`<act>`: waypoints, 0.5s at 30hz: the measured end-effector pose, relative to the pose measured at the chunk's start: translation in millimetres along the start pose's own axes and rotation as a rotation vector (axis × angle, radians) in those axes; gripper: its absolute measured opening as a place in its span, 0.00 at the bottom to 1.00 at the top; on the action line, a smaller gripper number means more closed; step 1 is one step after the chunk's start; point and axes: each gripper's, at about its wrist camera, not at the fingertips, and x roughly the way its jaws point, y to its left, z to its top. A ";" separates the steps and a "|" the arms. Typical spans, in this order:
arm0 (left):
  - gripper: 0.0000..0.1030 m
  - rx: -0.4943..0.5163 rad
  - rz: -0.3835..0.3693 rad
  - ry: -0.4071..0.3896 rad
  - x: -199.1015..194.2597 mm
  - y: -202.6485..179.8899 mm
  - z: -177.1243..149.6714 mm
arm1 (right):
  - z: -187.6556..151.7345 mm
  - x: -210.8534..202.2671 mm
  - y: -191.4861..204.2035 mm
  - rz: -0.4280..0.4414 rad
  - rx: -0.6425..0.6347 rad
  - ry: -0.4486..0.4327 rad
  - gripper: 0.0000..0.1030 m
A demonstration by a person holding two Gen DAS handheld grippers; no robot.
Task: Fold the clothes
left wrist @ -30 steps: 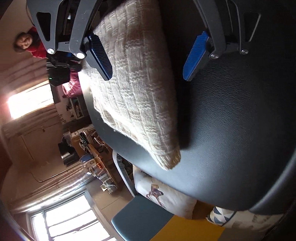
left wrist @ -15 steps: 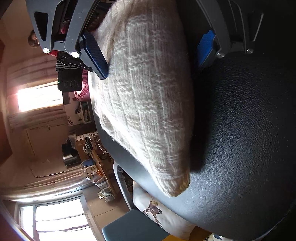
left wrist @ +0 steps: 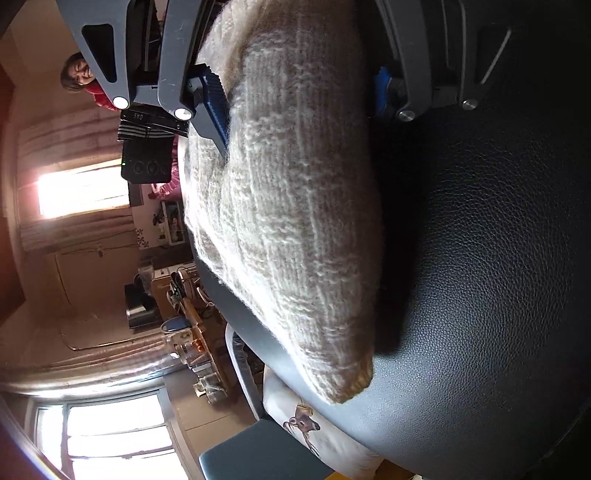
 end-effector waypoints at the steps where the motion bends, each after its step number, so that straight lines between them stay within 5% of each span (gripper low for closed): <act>1: 0.59 0.008 0.013 -0.002 -0.6 -1.6 -1.0 | -0.3 0.6 2.0 -0.010 -0.005 0.001 0.56; 6: 0.48 0.076 0.062 -0.063 -10.1 -15.4 -10.3 | -7.8 0.7 13.7 -0.060 0.000 -0.075 0.39; 15: 0.43 0.211 0.141 -0.222 -52.9 -36.0 -48.7 | -8.7 26.3 53.5 -0.012 -0.115 -0.049 0.36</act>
